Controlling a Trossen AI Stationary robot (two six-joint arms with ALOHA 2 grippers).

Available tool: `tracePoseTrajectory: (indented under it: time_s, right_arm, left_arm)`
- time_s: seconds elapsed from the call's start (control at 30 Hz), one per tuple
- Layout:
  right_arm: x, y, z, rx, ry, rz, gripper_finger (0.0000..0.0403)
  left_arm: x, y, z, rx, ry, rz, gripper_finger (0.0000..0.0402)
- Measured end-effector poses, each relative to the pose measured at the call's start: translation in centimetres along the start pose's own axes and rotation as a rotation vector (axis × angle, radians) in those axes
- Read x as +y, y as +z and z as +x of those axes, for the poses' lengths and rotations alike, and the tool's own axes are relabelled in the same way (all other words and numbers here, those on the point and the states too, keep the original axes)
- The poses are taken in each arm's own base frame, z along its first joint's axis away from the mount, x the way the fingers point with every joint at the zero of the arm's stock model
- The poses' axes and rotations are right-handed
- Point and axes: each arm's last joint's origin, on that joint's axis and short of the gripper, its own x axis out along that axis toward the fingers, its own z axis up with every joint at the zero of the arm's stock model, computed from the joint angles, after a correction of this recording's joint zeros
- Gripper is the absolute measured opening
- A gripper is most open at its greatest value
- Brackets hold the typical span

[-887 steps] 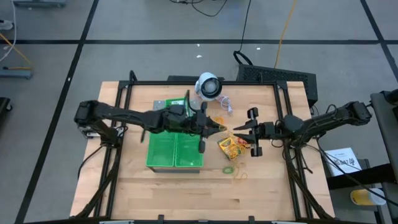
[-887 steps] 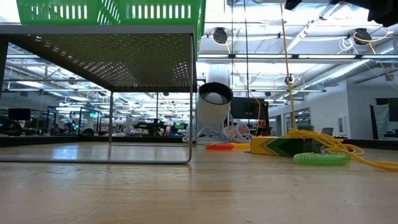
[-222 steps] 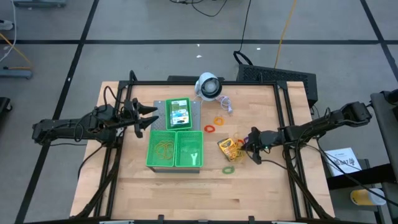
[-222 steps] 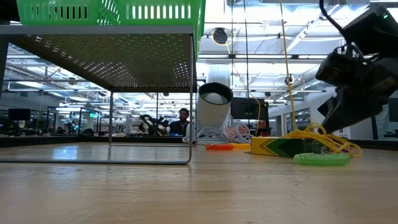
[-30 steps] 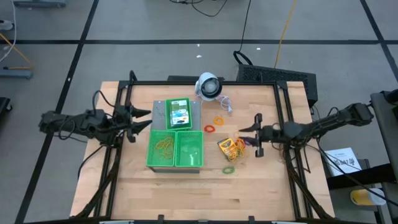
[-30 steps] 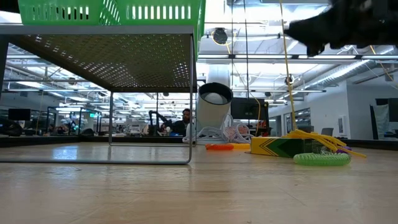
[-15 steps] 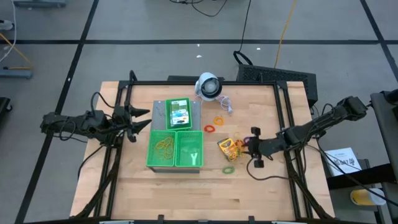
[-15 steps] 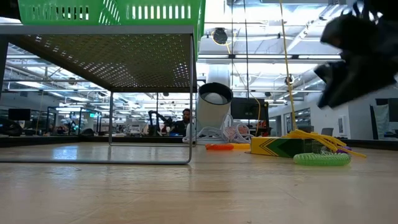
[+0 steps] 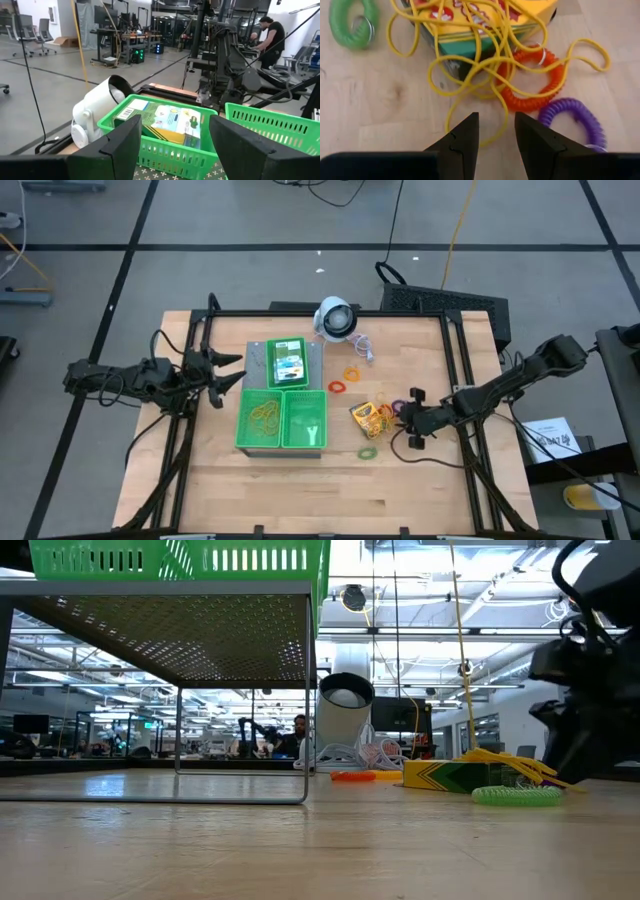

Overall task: Pick & Place Office Desk Supplies
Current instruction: Put the yellow rubber band into the bottom left green basket on the shelf

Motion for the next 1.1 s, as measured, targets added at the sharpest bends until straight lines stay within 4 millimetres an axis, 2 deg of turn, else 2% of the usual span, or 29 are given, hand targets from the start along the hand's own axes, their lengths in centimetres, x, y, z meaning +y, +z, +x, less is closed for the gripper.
tracePoseTrajectory:
  time_s: [0.23, 0.47, 0.6, 0.83, 1.1]
  right_arm:
    - [-0.2, -1.2, 1.0, -0.057, 0.021, 0.028, 0.0104]
    - [-0.3, -1.3, 0.9, -0.057, 0.022, 0.028, 0.0013]
    - [-0.4, -1.1, 0.4, -0.080, 0.036, 0.034, 0.0006]
    - [-0.3, 1.2, -1.8, -0.236, 0.064, 0.053, 0.0002]
    - [-0.2, 3.7, -4.6, -0.560, 0.118, -0.005, 0.0001]
  left_arm:
    - [0.0, 0.0, 0.0, 0.001, 0.000, 0.004, 0.0244]
    - [0.0, 0.4, 0.0, -0.040, -0.004, -0.023, 0.0244]
    - [-0.1, 0.8, 0.0, -0.076, -0.017, -0.068, 0.0244]
    - [-0.1, 1.0, -0.1, -0.099, -0.020, -0.073, 0.0244]
    - [-0.1, 1.3, -0.1, -0.117, -0.014, -0.080, 0.0244]
